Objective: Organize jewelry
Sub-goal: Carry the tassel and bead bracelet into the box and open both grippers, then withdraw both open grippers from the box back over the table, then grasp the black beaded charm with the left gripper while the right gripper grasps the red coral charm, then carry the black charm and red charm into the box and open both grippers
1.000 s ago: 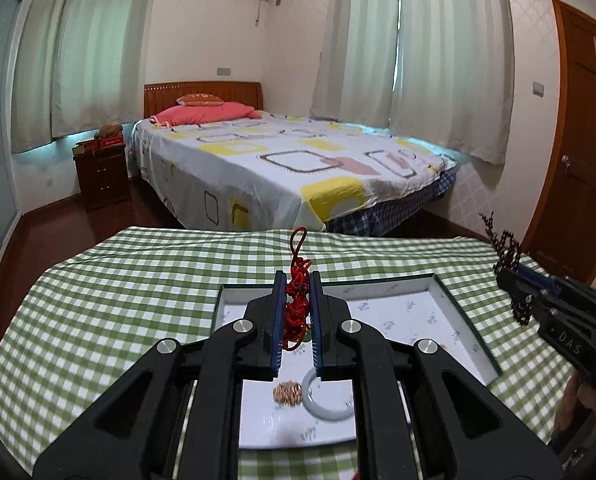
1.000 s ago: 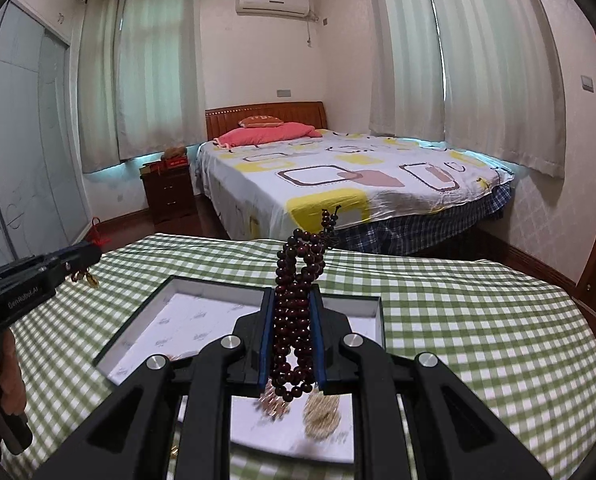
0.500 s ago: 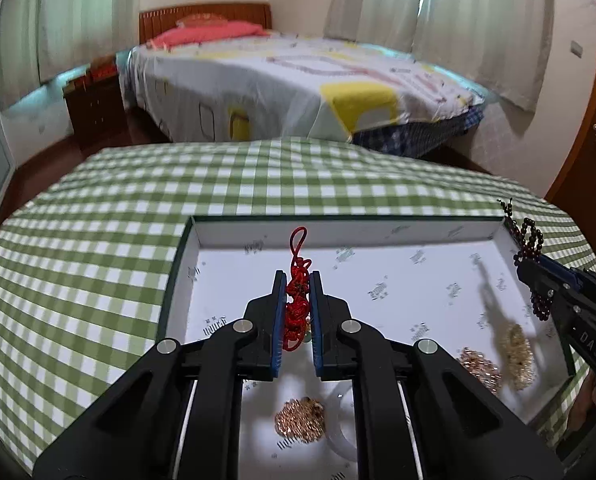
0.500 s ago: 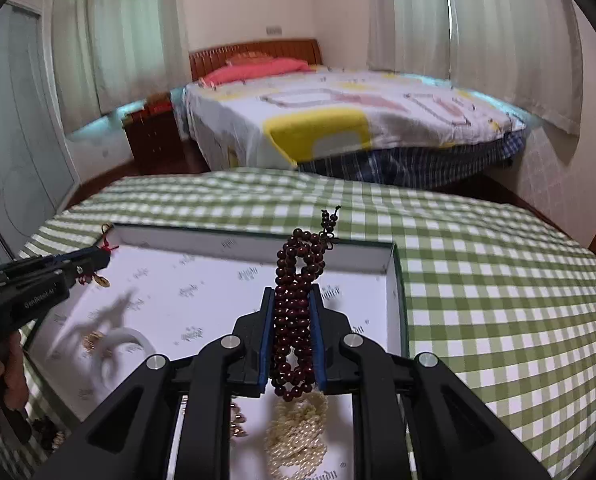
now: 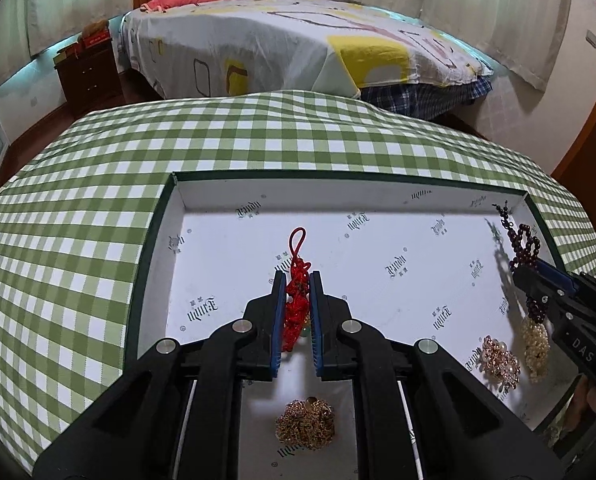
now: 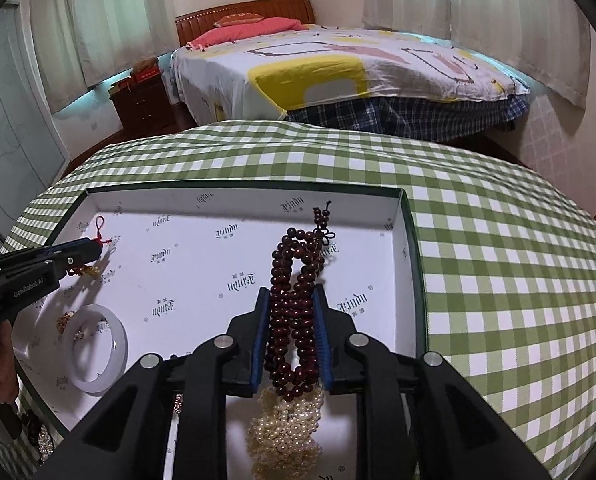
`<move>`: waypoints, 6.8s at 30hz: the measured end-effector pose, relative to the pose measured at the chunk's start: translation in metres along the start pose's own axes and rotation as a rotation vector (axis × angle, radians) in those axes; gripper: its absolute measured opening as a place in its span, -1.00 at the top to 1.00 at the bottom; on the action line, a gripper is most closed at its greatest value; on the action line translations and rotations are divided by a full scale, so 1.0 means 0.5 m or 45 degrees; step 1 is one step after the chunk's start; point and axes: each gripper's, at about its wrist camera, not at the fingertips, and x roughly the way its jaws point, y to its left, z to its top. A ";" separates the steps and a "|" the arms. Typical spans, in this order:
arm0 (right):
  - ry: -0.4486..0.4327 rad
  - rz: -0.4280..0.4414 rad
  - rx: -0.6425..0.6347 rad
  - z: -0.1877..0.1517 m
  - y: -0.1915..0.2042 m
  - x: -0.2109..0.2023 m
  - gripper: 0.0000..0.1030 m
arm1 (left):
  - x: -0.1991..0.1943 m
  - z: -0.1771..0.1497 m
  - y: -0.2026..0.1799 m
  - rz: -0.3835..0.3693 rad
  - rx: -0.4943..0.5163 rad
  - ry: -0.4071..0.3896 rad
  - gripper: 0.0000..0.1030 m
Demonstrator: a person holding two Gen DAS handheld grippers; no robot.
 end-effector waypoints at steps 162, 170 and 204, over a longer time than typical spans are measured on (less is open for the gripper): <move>0.053 0.103 -0.206 -0.224 0.263 -0.113 -0.06 | -0.295 -0.384 0.156 0.189 -0.112 -0.162 0.57; 0.039 0.120 -0.219 -0.232 0.256 -0.124 0.59 | -0.293 -0.386 0.149 0.188 -0.104 -0.159 0.57; -0.188 0.124 -0.091 -0.228 0.173 -0.256 0.81 | -0.347 -0.340 0.070 0.068 -0.050 -0.265 0.58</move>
